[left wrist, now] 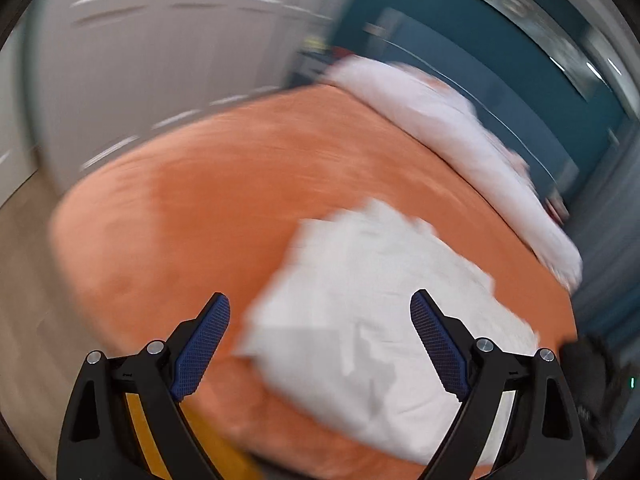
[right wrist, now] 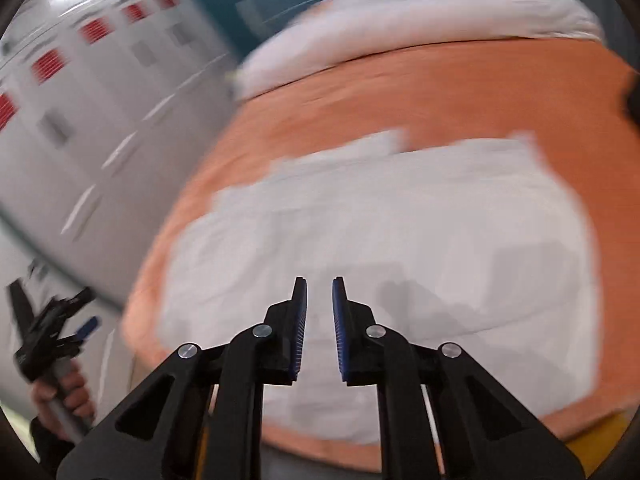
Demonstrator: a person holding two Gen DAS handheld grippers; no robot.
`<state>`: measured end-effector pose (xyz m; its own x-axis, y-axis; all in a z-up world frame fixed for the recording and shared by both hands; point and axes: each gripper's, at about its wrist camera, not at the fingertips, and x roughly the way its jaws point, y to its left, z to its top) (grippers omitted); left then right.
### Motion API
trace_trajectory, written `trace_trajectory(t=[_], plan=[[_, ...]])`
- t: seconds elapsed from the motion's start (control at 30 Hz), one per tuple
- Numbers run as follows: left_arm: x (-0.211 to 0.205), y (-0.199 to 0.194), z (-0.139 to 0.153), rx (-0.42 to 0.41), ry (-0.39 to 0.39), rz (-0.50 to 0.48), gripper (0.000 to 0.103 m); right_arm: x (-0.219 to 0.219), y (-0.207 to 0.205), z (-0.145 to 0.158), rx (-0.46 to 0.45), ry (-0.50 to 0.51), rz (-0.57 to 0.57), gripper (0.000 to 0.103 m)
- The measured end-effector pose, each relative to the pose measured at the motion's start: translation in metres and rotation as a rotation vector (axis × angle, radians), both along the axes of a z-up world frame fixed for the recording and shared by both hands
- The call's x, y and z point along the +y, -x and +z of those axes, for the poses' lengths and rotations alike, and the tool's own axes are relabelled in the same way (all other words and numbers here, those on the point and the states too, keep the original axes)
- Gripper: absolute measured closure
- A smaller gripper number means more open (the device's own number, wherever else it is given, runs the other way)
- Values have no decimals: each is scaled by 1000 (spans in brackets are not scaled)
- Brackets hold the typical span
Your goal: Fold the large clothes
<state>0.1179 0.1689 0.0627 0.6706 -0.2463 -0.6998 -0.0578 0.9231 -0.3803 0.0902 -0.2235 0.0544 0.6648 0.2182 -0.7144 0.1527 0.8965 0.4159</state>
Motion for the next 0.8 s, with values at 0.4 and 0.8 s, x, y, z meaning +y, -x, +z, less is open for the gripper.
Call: trace_trajectory(t=[0.4, 0.8], plan=[[-56, -55, -72, 175, -111, -71, 29, -81, 5, -44, 115, 96, -115, 56], [-66, -221, -91, 249, -75, -115, 60, -139, -119, -66, 242, 39, -237, 87]])
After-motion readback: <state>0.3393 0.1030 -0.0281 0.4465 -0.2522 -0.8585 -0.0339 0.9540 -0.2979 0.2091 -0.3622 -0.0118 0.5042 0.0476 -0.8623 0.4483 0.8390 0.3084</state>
